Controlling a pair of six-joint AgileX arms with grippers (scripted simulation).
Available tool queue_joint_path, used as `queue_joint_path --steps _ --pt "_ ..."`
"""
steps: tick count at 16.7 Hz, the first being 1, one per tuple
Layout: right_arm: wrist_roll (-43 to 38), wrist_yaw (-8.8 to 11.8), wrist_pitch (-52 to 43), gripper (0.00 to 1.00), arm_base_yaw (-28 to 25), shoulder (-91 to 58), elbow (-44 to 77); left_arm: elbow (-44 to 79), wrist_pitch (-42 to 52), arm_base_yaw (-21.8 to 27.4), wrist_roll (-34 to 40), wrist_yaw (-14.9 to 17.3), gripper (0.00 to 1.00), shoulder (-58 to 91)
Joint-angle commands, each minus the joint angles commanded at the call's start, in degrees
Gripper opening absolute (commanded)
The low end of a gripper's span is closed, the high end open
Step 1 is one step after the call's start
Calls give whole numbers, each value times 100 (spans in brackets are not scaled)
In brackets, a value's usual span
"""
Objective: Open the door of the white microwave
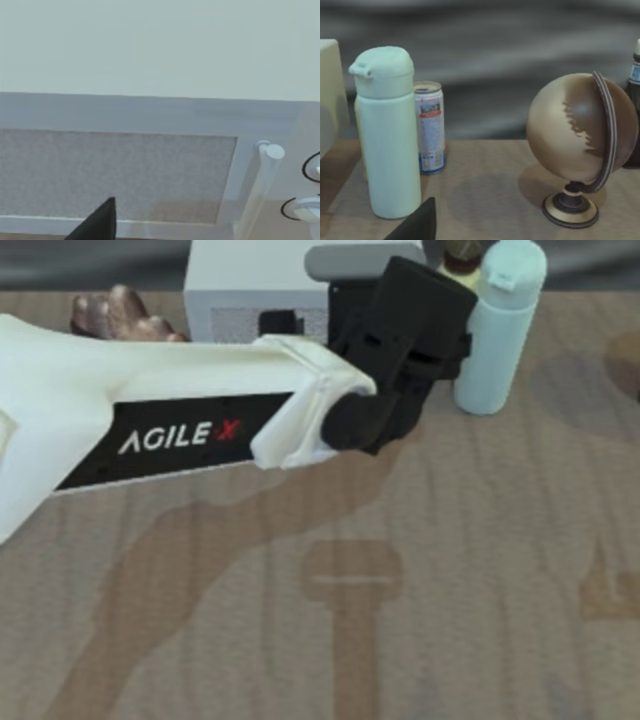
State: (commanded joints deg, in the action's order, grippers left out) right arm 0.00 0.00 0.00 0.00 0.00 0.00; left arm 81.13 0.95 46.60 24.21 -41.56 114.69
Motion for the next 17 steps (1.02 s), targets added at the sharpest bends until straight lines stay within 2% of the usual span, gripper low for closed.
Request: queue_joint_path --steps 3,9,13,17 --pt "0 0 0 100 0 0 0 228 -79 -91 -85 88 100 237" --pt "0 0 0 100 0 0 0 1170 -384 -574 -422 509 100 1282" --pt "0 0 0 100 0 0 0 1223 -402 -605 -443 537 100 1335" --pt "0 0 0 100 0 0 0 1223 -402 -605 -443 537 70 1335"
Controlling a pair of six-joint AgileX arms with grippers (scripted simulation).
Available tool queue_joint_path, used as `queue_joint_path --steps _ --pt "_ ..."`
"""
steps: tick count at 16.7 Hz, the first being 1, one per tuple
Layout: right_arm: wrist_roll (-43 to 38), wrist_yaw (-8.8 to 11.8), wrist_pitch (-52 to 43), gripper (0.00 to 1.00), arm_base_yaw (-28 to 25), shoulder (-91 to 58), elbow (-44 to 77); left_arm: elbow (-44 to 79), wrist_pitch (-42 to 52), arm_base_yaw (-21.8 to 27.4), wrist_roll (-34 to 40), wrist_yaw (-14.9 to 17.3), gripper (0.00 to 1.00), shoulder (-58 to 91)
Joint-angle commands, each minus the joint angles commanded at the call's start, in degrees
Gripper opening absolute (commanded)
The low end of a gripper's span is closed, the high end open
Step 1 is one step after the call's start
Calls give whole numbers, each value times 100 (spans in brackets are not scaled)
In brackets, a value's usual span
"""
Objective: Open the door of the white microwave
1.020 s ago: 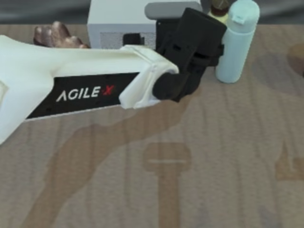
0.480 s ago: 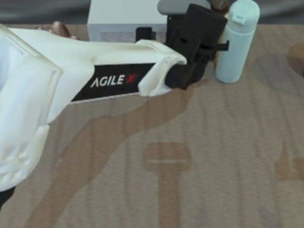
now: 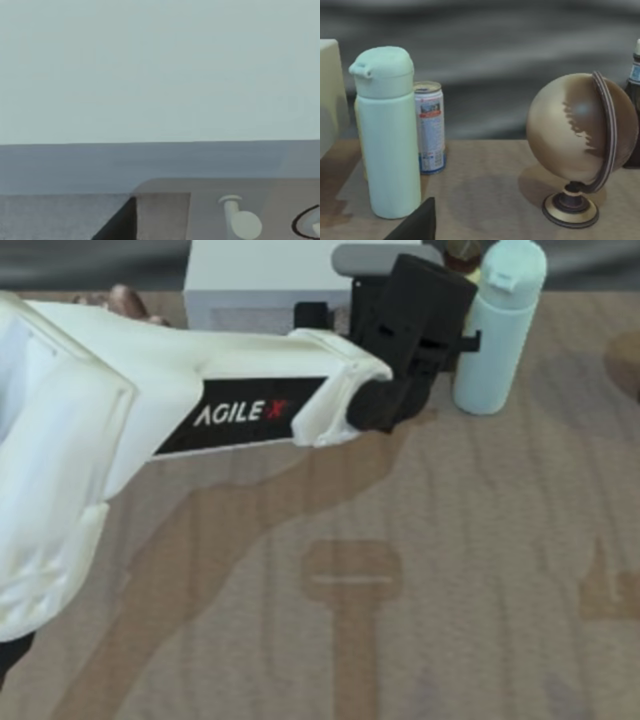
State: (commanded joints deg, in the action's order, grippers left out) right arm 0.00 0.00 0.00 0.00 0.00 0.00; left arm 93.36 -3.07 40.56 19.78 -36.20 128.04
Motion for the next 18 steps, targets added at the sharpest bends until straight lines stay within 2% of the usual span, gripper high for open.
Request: queue_joint_path --steps 9,17,18 --pt "0 0 0 100 0 0 0 0 0 0 0 0 2 0" --pt "0 0 0 100 0 0 0 0 0 0 0 0 0 0" --pt "0 0 0 100 0 0 0 -222 4 351 12 28 0 -121"
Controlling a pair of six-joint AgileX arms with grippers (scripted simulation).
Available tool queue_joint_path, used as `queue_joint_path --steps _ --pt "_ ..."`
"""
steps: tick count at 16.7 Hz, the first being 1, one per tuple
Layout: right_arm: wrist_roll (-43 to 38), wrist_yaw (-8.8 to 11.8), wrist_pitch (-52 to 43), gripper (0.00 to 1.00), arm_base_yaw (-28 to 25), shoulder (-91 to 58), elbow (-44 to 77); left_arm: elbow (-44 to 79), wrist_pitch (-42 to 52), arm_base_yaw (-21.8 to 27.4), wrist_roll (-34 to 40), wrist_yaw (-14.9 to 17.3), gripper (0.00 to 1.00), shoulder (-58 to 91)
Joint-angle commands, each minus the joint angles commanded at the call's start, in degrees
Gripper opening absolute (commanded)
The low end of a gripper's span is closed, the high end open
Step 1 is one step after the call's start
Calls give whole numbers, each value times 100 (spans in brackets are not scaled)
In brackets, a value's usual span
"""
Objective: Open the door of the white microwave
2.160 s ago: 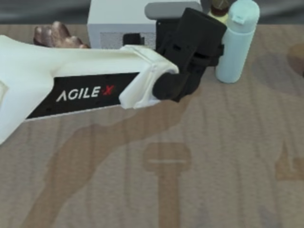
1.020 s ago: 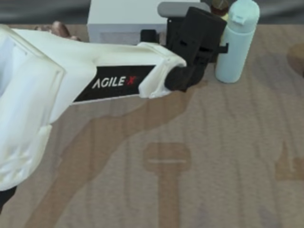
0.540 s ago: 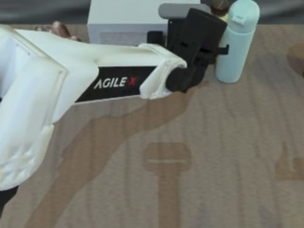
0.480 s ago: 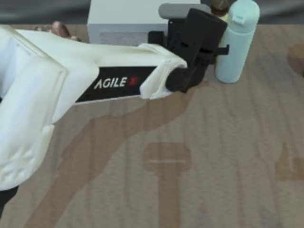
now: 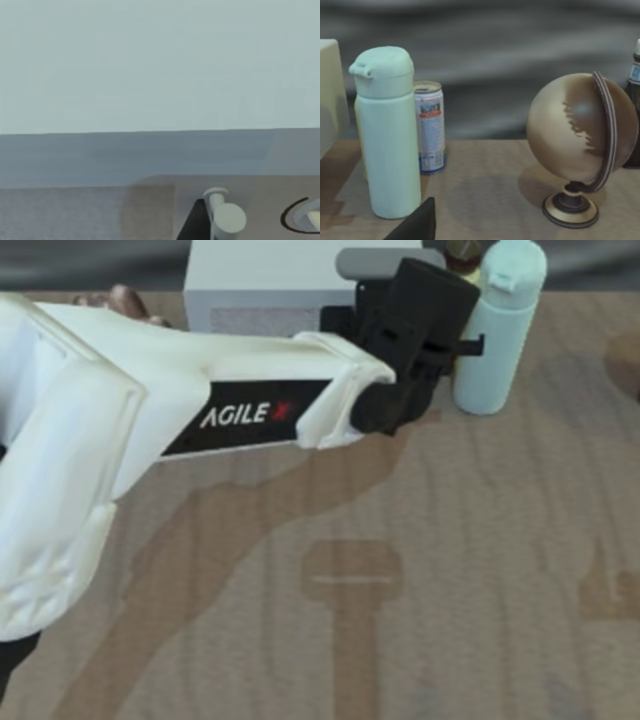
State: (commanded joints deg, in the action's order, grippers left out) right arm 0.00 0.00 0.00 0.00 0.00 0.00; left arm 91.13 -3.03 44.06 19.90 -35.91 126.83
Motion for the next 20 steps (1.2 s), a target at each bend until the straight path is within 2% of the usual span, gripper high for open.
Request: queue_joint_path --steps 3,6,15,20 --pt "0 0 0 100 0 0 0 186 202 -16 58 55 0 70" --pt "0 0 0 100 0 0 0 798 950 -72 251 245 0 301" --pt "0 0 0 100 0 0 0 3518 5057 -413 1144 1301 0 1118" --pt "0 0 0 100 0 0 0 4404 6312 -570 1448 1741 0 1329"
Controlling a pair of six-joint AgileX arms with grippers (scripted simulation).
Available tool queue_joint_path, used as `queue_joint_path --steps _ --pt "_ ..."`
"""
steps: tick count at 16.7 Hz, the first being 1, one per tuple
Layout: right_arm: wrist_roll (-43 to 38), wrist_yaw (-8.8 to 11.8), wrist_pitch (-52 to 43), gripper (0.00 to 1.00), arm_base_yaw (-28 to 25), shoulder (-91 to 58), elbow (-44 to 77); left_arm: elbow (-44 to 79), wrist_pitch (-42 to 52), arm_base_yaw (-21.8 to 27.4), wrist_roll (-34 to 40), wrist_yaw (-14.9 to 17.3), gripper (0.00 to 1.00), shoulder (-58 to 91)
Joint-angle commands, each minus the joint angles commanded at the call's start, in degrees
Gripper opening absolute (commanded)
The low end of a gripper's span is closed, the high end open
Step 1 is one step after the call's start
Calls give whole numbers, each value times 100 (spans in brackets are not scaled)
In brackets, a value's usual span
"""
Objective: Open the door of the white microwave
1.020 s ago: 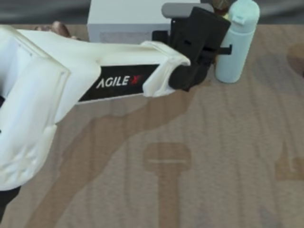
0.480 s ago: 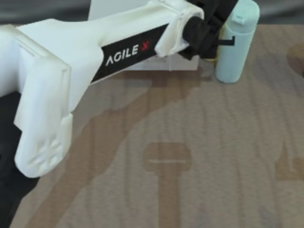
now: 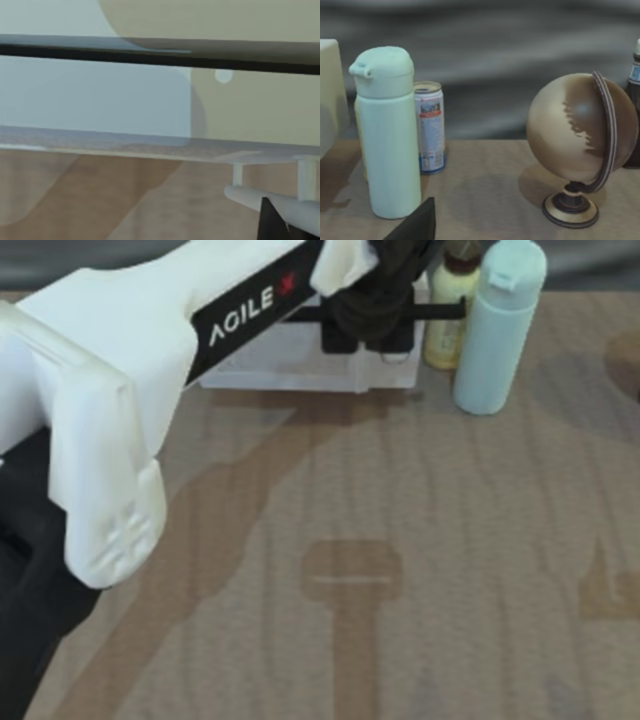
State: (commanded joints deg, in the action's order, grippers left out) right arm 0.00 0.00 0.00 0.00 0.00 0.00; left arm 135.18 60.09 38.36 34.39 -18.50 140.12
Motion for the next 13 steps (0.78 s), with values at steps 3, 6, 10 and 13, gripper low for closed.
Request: queue_joint_path --steps 3,6,10,13 --pt "0 0 0 100 0 0 0 63 77 -11 21 33 0 17" --pt "0 0 0 100 0 0 0 63 77 -11 21 33 0 17" --pt "0 0 0 100 0 0 0 63 77 -11 21 33 0 17" --pt "0 0 0 100 0 0 0 63 77 -11 21 33 0 17"
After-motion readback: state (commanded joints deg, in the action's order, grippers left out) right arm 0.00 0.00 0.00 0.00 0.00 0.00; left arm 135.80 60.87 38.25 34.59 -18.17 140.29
